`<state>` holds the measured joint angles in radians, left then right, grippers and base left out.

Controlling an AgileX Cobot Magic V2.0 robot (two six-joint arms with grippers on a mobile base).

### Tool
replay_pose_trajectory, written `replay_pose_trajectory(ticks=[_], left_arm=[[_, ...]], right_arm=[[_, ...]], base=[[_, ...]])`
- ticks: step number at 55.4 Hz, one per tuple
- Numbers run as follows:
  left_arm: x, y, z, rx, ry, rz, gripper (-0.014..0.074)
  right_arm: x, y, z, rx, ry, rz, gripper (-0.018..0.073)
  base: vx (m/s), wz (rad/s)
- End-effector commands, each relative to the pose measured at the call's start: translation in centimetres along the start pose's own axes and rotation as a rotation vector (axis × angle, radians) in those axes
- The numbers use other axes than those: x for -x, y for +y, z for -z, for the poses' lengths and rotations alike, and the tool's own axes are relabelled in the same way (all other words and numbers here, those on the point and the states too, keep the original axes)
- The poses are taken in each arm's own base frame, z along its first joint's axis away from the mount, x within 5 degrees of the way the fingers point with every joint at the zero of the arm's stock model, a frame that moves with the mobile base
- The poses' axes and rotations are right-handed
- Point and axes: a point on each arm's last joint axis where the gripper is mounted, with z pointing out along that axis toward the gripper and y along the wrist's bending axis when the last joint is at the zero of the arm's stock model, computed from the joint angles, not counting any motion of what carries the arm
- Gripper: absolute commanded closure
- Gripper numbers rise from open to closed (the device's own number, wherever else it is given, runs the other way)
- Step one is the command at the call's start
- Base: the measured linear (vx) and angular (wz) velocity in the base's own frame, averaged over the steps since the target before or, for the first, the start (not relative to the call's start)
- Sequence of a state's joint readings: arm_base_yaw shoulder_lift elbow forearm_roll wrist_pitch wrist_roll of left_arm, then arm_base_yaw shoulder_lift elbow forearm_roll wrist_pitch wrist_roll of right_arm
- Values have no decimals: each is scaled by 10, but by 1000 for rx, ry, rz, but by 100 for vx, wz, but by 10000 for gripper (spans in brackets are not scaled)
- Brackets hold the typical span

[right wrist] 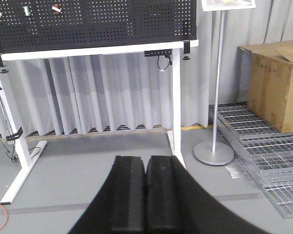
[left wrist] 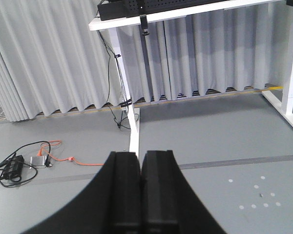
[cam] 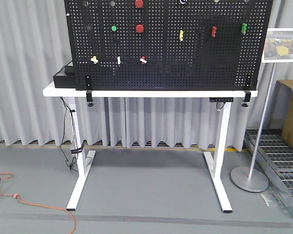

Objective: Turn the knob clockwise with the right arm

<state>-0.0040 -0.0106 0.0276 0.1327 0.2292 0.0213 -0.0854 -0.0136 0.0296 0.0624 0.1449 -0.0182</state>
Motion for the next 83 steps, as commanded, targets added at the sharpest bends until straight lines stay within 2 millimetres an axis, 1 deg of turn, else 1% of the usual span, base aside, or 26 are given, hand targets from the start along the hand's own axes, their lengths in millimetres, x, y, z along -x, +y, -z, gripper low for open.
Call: replay_pose_trajectory(ticks=[1, 51, 83], left_arm=[[-1, -1, -1, -5, -68, 9, 603], [-1, -1, -1, -4, -68, 9, 603], [-1, -1, -1, -4, -68, 9, 603]], right_arm=[[3, -1, 0, -9, -72, 12, 568], [3, -1, 0, -9, -72, 12, 568], [3, -1, 0, -9, -72, 12, 568]], base=[[11, 0], [22, 1], [31, -4]])
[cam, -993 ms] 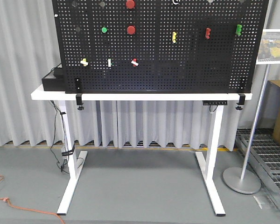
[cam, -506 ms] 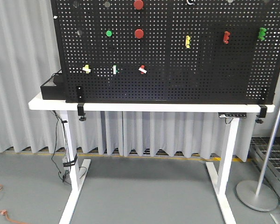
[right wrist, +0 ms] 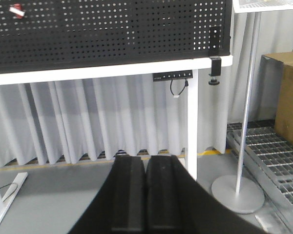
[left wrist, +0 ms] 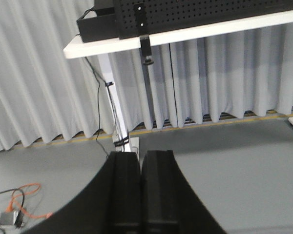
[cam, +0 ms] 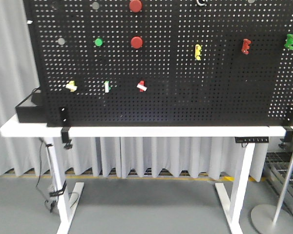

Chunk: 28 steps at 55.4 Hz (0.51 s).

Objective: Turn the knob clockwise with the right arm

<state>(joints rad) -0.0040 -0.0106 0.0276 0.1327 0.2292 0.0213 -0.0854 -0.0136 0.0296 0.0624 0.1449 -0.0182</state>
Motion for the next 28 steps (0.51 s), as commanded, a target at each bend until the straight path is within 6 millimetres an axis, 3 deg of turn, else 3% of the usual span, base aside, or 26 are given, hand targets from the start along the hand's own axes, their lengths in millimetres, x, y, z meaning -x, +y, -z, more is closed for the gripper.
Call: replay_pose_trajectory(ticks=[1, 28], left_arm=[[-1, -1, -1, -4, -68, 9, 603], [-1, -1, -1, -4, -68, 9, 603]], right_arm=[[3, -1, 0, -9, -72, 12, 568], [3, -1, 0, -9, -72, 12, 568]], base=[[36, -8], [37, -4]])
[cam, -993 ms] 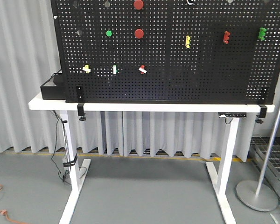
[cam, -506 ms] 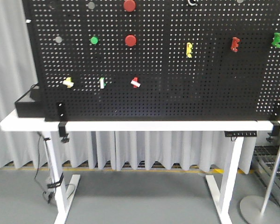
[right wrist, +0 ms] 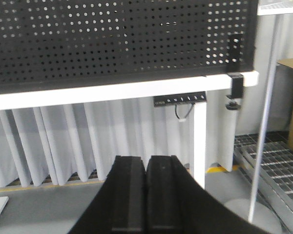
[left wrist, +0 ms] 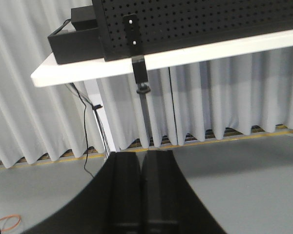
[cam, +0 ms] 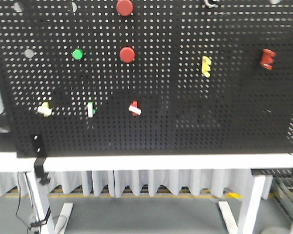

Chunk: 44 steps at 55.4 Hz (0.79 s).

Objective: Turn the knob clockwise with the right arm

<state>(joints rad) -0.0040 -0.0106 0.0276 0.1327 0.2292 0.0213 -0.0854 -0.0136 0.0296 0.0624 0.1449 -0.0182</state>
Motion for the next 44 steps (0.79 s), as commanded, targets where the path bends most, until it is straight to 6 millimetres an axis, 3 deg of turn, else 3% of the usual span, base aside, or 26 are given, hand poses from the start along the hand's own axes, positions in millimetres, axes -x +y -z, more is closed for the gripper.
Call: replay_pose_trajectory(ticks=[1, 44], left_arm=[[-1, -1, -1, -4, -68, 9, 603], [-1, -1, -1, -4, -68, 9, 603]], right_arm=[[3, -1, 0, -9, -72, 12, 568], [3, -1, 0, -9, -72, 12, 568]], base=[[37, 4], [27, 3]])
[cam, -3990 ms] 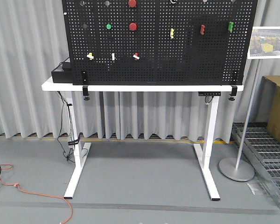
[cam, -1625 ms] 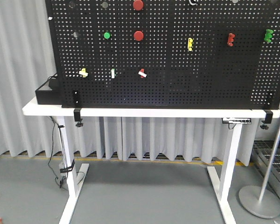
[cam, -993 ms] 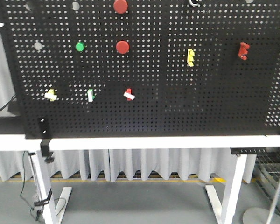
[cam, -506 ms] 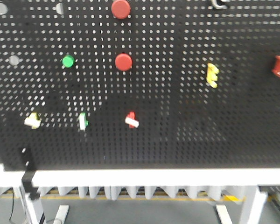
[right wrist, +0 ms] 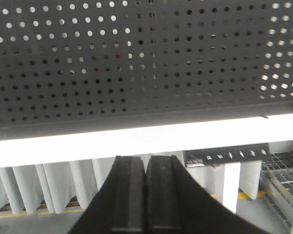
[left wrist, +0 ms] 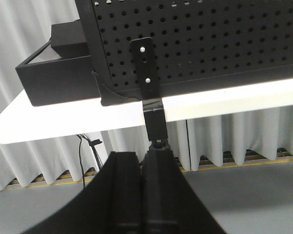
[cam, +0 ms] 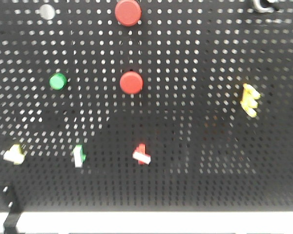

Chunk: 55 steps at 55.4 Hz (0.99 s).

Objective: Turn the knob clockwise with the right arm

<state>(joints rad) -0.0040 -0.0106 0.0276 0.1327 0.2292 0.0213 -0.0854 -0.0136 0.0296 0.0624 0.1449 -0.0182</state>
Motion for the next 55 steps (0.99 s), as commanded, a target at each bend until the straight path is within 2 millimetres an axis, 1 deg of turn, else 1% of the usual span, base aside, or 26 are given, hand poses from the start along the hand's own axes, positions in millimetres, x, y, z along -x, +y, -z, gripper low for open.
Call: replay_pose_trajectory(ticks=[1, 36, 48, 51, 55], left_arm=[[-1, -1, -1, -4, -68, 9, 603], [-1, -1, -1, -4, -68, 9, 603], [-1, -1, -1, -4, -68, 9, 603], [-1, -1, -1, -4, -68, 9, 603], [-1, -1, -1, -4, -68, 9, 603]], right_arm=[[3, -1, 0, -9, -72, 12, 568], [3, -1, 0, -9, -75, 13, 568], [8, -1, 1, -10, -134, 12, 568], [12, -1, 1, -11, -179, 6, 568], [24, -1, 4, -10, -276, -8, 567]], base=[[12, 0], [4, 1], [0, 0], [0, 0], [0, 0]])
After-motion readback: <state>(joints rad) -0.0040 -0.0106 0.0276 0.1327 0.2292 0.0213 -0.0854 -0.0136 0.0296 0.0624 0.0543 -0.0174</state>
